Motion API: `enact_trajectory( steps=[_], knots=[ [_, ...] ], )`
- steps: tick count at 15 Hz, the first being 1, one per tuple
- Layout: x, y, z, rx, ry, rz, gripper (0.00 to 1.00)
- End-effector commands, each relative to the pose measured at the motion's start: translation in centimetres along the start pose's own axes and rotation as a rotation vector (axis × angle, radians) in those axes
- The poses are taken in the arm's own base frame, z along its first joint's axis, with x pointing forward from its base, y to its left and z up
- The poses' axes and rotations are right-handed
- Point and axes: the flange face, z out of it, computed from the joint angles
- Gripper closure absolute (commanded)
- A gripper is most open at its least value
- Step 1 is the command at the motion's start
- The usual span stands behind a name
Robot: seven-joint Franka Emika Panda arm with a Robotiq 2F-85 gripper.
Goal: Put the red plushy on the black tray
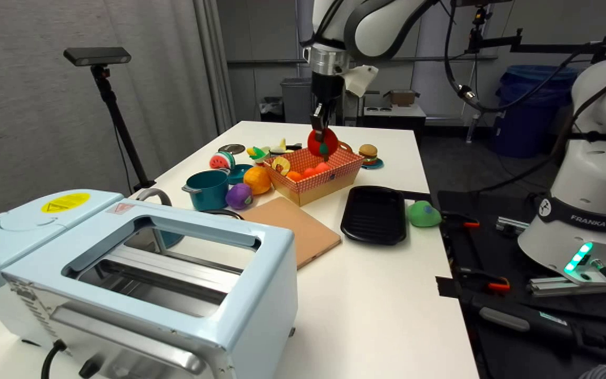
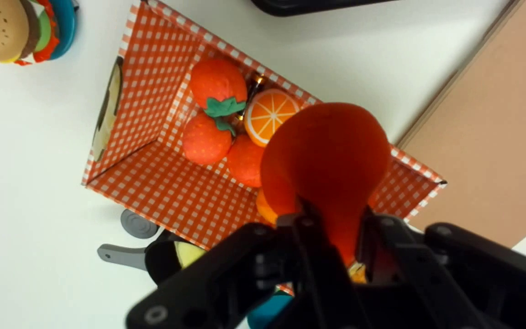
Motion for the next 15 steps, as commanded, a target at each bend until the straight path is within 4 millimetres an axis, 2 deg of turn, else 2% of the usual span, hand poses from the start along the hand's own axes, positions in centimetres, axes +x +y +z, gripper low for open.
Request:
enact_trajectory(
  steps=[1,5,8,12,13,15],
  knots=[
    [-4.5,-0.4,-2.3,-0.021,0.029,0.021,0.95],
    [-9.7,-2.8,-2.2,-0.046,0.006,-0.017,0.95],
    [-14.3,-5.7,-0.9,-0.071,-0.043,-0.09,0.95],
    [-18.6,-9.1,0.8,-0.086,-0.102,-0.166,0.95],
    [-17.3,-10.3,0.6,-0.089,-0.117,-0.184,0.56],
    [-18.1,-11.1,0.8,-0.108,-0.126,-0.219,0.5]
  ],
)
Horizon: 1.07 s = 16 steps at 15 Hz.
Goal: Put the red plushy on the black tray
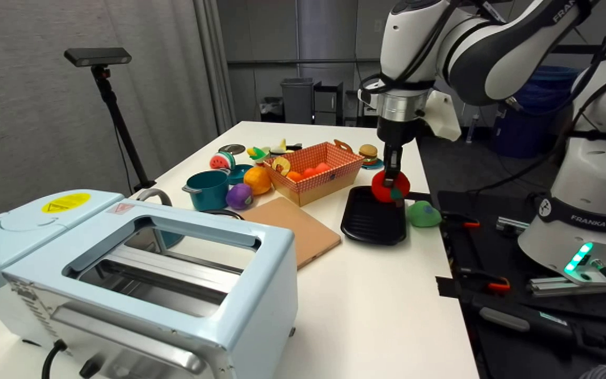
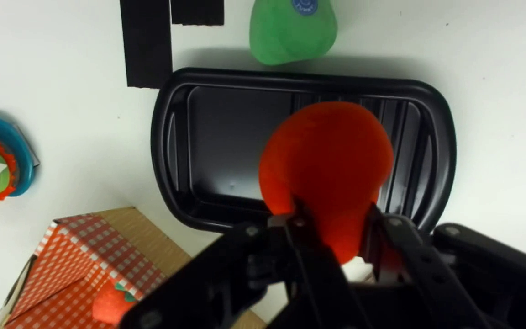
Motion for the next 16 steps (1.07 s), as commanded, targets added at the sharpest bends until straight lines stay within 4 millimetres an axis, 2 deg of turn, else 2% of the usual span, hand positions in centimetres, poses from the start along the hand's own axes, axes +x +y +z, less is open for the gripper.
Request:
enact_trajectory(
  steps=[1,6,13,14,16],
  knots=[
    [-0.6,-1.5,-0.8,-0.032,-0.017,-0.034,0.41],
    [-0.9,-2.5,-0.9,-0.037,-0.042,-0.062,0.02],
    [-1.3,-4.2,-1.6,-0.024,-0.054,-0.082,0.0],
    [-0.9,-3.7,-0.7,-0.031,-0.049,-0.093,0.0],
    [-1.0,-4.0,-0.8,-0.026,-0.053,-0.095,0.0]
  ],
)
